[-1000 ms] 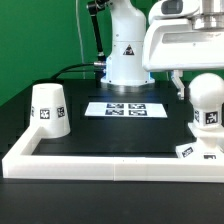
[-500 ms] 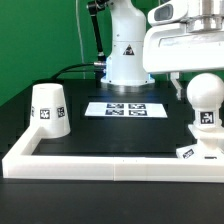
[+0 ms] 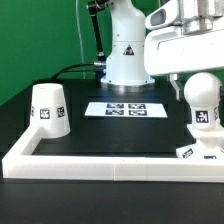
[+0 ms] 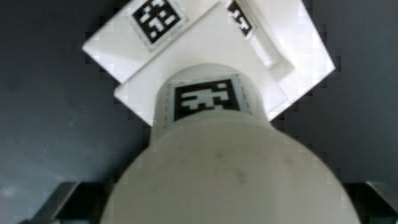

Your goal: Assemble lamp

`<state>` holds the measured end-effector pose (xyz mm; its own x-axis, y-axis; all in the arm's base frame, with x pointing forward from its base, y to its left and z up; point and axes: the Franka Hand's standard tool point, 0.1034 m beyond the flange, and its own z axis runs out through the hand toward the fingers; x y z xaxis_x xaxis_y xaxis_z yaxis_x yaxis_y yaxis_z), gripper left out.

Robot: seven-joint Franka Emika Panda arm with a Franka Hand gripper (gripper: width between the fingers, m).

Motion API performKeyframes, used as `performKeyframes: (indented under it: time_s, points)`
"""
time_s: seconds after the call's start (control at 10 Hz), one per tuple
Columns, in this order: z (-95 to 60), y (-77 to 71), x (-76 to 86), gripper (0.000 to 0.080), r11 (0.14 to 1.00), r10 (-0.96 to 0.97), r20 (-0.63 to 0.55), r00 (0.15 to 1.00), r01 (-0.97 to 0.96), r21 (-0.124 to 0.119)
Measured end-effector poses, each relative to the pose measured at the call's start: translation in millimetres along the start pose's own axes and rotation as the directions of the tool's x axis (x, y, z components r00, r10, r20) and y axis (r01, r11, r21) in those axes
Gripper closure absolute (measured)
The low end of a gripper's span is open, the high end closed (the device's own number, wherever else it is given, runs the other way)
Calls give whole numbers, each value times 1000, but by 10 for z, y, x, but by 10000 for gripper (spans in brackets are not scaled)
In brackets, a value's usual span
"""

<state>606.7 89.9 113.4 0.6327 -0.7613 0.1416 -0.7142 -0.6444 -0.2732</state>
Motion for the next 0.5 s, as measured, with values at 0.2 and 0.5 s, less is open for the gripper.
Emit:
performKeyframes:
  time_s: [0.2, 0.5]
  points:
    - [11, -8, -66, 219, 981, 195, 22, 981, -195, 1]
    - [28, -22, -84, 219, 909, 416, 50, 908, -416, -3]
